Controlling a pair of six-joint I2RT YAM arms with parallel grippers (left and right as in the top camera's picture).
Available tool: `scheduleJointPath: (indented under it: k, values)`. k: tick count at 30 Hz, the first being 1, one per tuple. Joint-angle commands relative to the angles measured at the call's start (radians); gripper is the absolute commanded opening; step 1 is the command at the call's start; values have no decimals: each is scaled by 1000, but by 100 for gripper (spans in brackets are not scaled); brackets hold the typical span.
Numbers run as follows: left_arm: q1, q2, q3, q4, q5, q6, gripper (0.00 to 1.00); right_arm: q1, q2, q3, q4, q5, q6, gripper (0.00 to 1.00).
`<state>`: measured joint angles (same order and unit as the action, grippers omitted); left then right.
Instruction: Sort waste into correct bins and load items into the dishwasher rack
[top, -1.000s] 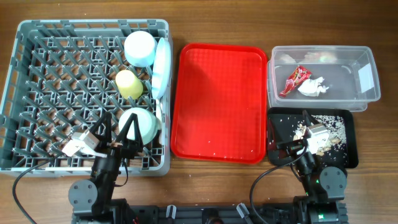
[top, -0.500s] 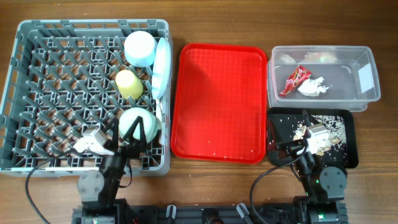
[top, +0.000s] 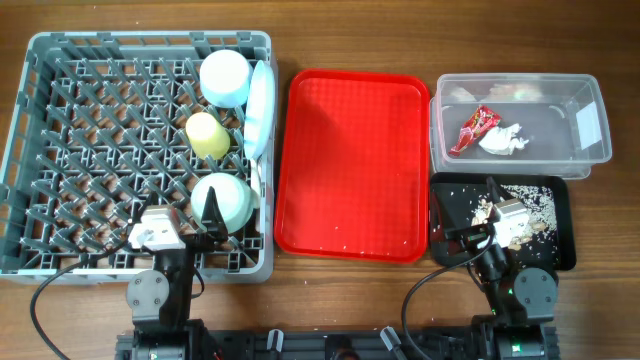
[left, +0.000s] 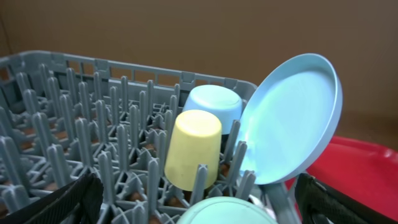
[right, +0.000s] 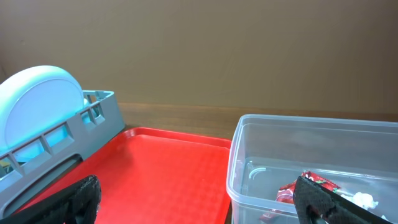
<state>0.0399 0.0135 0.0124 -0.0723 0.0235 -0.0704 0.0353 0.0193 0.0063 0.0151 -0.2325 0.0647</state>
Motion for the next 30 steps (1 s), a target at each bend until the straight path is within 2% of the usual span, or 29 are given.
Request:
scheduleJointPath:
  k: [1,6,30]
  values:
    - [-9,-10,-7,-4,0,89,100,5,-2,-1,5,-13,-9,100]
    - [-45,-10,-7,-3,1,89,100,5,-2,-1,5,-13,-10,100]
    - [-45,-10,-7,-3,1,89,100,5,-2,-1,5,-13,-10,100]
